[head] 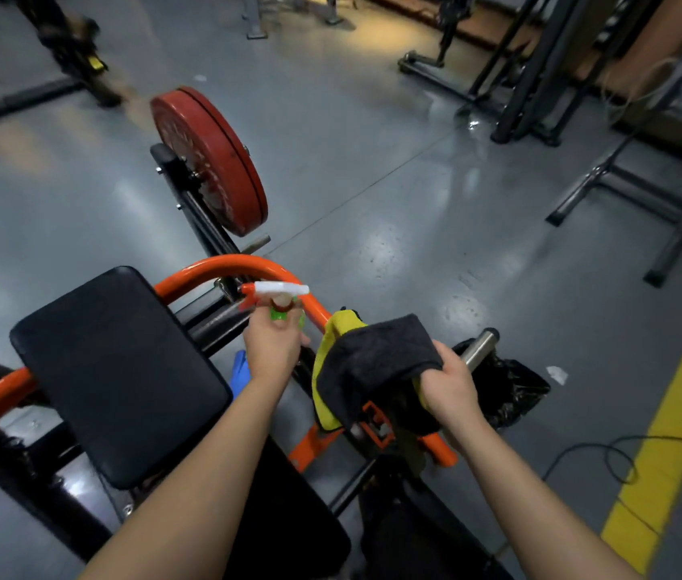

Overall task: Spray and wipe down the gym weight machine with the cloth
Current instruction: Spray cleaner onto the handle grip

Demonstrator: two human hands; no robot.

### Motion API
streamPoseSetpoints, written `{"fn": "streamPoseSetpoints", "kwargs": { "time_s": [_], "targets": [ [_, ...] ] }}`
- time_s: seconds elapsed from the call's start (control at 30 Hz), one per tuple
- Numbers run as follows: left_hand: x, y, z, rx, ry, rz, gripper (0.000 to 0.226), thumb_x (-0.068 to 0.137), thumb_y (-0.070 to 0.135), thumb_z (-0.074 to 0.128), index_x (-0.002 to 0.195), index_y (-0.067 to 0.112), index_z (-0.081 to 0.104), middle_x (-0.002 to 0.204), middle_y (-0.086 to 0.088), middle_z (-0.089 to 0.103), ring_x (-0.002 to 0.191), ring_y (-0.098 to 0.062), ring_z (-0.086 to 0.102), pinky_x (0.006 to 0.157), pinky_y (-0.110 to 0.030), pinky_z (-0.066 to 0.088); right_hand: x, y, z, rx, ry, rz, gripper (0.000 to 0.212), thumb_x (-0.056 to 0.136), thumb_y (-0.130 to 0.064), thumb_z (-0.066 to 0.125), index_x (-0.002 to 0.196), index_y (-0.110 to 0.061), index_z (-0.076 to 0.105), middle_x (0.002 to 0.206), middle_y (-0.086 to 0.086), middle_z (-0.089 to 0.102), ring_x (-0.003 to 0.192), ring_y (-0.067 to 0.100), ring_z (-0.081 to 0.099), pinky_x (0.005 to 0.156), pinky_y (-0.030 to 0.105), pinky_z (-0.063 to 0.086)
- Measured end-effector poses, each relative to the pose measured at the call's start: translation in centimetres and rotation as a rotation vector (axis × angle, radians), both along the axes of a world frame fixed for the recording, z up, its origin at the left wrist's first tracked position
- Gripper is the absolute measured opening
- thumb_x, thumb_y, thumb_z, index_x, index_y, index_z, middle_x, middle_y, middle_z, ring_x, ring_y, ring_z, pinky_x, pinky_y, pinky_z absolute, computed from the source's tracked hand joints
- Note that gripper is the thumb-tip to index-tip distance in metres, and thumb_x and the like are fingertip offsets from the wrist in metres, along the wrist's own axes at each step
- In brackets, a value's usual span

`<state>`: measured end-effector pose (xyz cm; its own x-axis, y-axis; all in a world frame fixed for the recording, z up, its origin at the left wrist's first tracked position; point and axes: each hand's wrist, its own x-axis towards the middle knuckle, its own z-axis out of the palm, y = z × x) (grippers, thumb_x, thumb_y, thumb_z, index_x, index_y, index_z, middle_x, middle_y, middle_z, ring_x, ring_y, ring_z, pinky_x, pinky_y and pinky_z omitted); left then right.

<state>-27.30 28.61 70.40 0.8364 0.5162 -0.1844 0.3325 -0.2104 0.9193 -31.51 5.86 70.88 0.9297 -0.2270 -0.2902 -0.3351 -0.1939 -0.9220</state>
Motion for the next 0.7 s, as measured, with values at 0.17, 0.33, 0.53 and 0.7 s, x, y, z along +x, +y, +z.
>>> {"fn": "streamPoseSetpoints", "kwargs": {
  "time_s": [0.17,0.33,0.53,0.7],
  "targets": [
    [-3.5,2.6,-2.1,0.172,0.174,-0.226,0.027,0.090,0.037,0.076,0.103,0.014,0.070,0.090,-0.005,0.072,0.083,-0.025,0.068,0.071,-0.034,0.050,-0.9,0.7,-0.1,-0.125,-0.009,-0.171,0.031,0.094,-0.004,0.059,0.120,-0.017,0.069,0.107,0.002,0.071,0.101,0.018,0.063,0.068,0.008,0.041],
    [-5.1,3.4,-3.8,-0.129,0.212,-0.183,0.017,0.101,0.027,0.064,0.104,0.011,0.058,0.062,-0.013,0.071,0.055,-0.031,0.071,0.053,-0.043,0.059,-1.6,2.5,6.2,0.062,-0.294,-0.117,0.044,0.089,0.015,0.055,0.104,-0.022,0.072,0.088,-0.017,0.075,0.089,0.001,0.067,0.076,0.010,0.048],
    [-4.3,4.9,-4.7,-0.385,0.191,-0.144,0.010,0.109,0.011,0.045,0.118,0.010,0.045,0.078,-0.021,0.072,0.061,-0.027,0.074,0.046,-0.032,0.055,-5.3,0.9,5.5,0.241,-0.227,-0.232,0.044,0.085,0.021,0.051,0.090,-0.015,0.076,0.085,-0.003,0.076,0.088,0.018,0.066,0.074,0.023,0.056],
    [-2.3,3.6,-4.2,-0.410,0.134,-0.184,0.015,0.111,0.013,0.039,0.121,0.003,0.041,0.090,-0.024,0.071,0.064,-0.019,0.075,0.053,-0.028,0.059,-1.5,2.0,1.0,0.390,0.040,-0.454,0.038,0.090,0.011,0.056,0.093,-0.021,0.077,0.081,0.002,0.075,0.084,0.025,0.068,0.076,0.035,0.056]
  ]
}}
